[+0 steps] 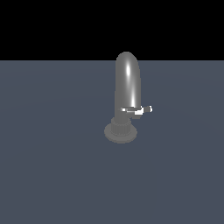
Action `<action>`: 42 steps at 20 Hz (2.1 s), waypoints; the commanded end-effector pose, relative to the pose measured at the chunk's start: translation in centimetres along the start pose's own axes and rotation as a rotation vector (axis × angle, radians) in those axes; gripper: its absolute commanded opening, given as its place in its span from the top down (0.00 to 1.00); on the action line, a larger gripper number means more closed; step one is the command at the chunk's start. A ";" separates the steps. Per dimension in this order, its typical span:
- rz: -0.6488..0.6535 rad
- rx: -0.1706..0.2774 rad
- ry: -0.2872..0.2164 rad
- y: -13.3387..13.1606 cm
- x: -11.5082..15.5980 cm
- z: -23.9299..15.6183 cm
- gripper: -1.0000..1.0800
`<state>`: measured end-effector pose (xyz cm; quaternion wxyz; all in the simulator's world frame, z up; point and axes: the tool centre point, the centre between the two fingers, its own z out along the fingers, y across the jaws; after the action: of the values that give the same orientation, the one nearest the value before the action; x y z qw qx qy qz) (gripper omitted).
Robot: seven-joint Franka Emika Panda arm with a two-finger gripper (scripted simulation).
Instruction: Turn on the faucet by rotating a designated handle.
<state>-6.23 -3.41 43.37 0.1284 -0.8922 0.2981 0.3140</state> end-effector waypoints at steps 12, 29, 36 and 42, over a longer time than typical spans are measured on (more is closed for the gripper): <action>0.249 0.117 -0.296 -0.1 8.6 1.4 1.00; 0.561 0.268 -0.664 2.2 17.7 6.4 1.00; 0.696 0.334 -0.820 3.6 20.6 9.7 1.00; 0.796 0.383 -0.933 4.8 22.1 12.5 1.00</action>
<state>-1.13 -11.91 20.08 0.2723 -0.4601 0.5649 0.6286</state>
